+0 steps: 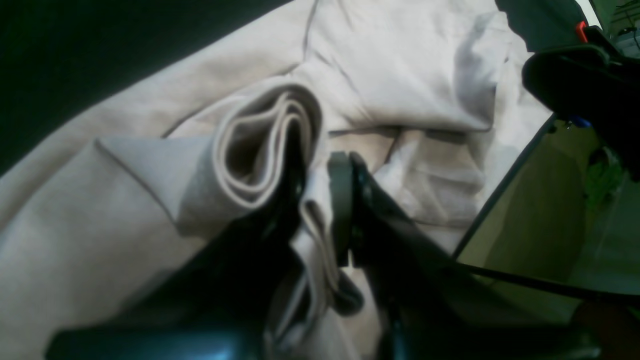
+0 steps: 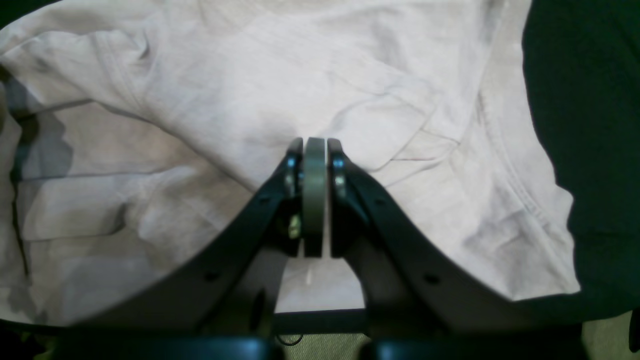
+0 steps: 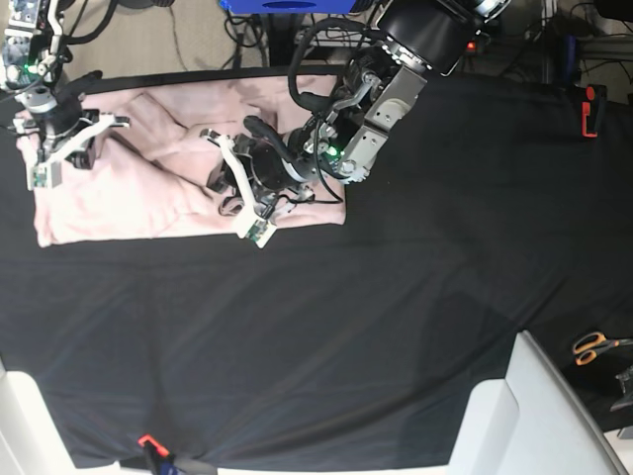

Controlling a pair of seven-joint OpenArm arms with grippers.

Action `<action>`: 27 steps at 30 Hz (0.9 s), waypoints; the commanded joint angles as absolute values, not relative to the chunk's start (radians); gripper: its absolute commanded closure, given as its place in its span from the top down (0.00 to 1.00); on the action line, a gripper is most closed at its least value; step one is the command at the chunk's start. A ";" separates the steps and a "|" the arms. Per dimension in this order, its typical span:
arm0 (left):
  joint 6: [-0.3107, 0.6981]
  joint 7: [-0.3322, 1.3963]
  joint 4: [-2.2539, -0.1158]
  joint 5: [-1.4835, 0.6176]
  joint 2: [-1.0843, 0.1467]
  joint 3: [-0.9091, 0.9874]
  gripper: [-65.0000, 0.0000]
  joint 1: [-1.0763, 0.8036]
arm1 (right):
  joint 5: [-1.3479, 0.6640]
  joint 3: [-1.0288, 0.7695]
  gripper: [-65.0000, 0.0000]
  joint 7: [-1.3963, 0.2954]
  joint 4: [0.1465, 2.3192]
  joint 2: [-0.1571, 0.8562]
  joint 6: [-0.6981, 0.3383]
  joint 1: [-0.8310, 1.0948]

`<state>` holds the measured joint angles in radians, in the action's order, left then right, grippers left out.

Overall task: Fold the T-shirt properly
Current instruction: 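Fold the strip end over toward the right gripper with the left gripper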

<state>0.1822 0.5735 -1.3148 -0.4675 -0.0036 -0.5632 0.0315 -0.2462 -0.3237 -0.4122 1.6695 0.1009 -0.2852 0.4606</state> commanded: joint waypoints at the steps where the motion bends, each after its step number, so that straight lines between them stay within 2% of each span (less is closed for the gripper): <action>1: 0.186 0.556 -1.323 -0.481 0.015 -0.564 0.00 0.054 | -0.252 -0.331 0.01 -0.390 1.687 0.111 -0.288 0.458; 11: 0.186 0.558 -1.270 -0.481 0.047 -0.564 0.00 0.062 | -0.252 -0.331 0.01 -0.390 1.687 0.114 -0.288 0.456; 14: 0.186 0.558 -1.270 -0.481 0.056 -0.564 0.30 0.064 | -0.252 -0.331 0.01 -0.390 1.687 0.113 -0.288 0.456; 17: 0.189 0.561 -1.268 -0.481 0.081 -0.567 0.49 0.082 | -0.252 -0.331 0.01 -0.390 1.687 0.113 -0.288 0.456; 19: 0.189 0.561 -1.244 -0.481 0.097 -0.599 0.53 0.099 | -0.252 -0.331 0.01 -0.390 1.687 0.114 -0.288 0.456; 27: 0.191 0.544 -1.084 -0.489 0.157 -0.734 0.53 0.236 | -0.252 -0.331 0.01 -0.390 1.687 0.114 -0.289 0.456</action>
<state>0.1875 0.5720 -1.0649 -0.4763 0.1448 -0.7399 0.2081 -0.2462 -0.3237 -0.4122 1.6695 0.1017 -0.2874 0.4583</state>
